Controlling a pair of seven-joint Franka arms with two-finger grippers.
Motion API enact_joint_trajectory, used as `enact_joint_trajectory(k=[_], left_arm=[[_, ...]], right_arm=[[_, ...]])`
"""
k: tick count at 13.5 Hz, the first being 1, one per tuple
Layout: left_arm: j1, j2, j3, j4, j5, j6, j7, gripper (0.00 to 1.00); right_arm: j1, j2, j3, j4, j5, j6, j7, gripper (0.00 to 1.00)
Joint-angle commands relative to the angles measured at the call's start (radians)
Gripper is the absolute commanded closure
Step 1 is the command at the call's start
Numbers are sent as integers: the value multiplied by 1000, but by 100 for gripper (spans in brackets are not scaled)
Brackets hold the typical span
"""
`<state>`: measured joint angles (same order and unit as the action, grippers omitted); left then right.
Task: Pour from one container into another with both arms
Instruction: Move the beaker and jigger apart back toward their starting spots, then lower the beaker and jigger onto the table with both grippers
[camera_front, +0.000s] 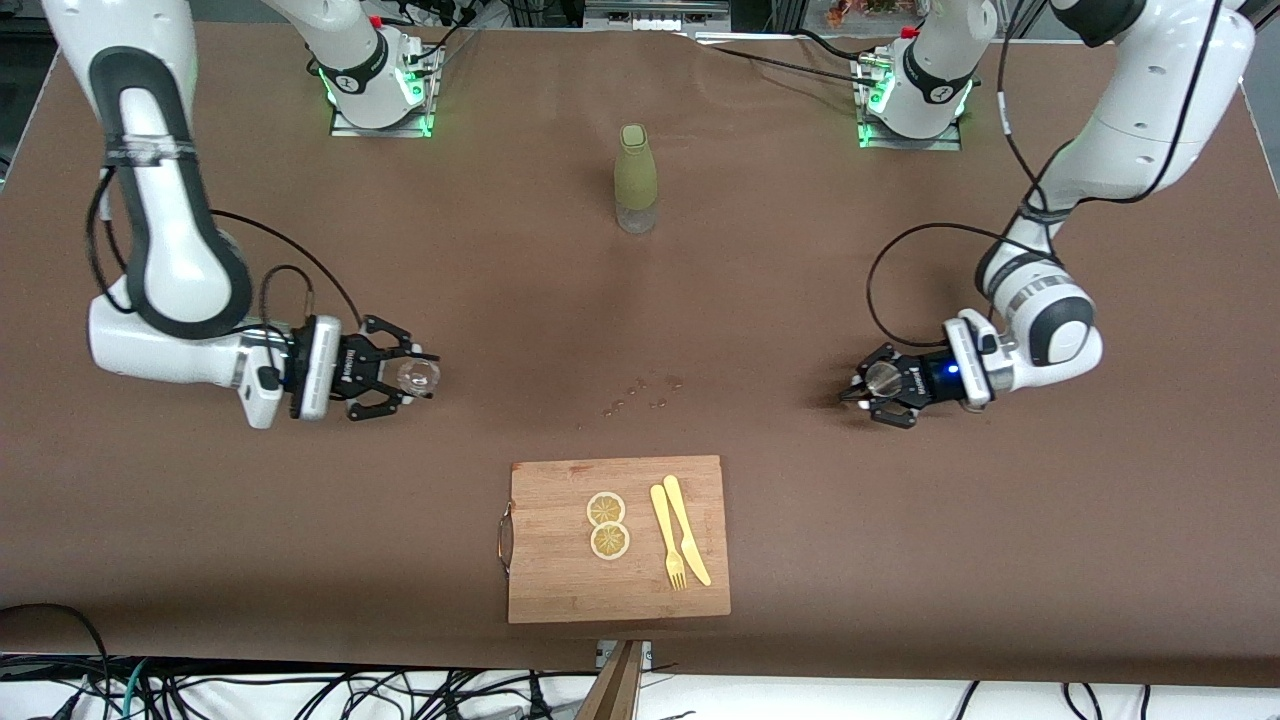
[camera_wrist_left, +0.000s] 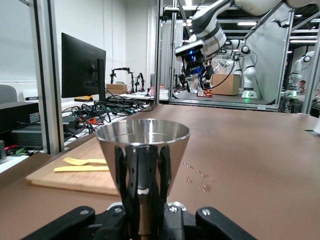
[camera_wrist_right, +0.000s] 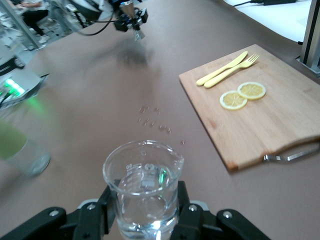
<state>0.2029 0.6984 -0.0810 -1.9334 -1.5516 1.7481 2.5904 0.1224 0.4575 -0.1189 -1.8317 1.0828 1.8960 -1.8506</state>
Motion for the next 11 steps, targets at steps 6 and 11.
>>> enact_joint_trajectory(k=[6, 11], left_arm=[[171, 9, 76, 69, 249, -183, -49, 100], [185, 64, 191, 135, 324, -304, -43, 100]], right_arm=[[-217, 32, 18, -116, 8, -127, -435, 75], [-288, 133, 15, -112, -44, -140, -616, 74]])
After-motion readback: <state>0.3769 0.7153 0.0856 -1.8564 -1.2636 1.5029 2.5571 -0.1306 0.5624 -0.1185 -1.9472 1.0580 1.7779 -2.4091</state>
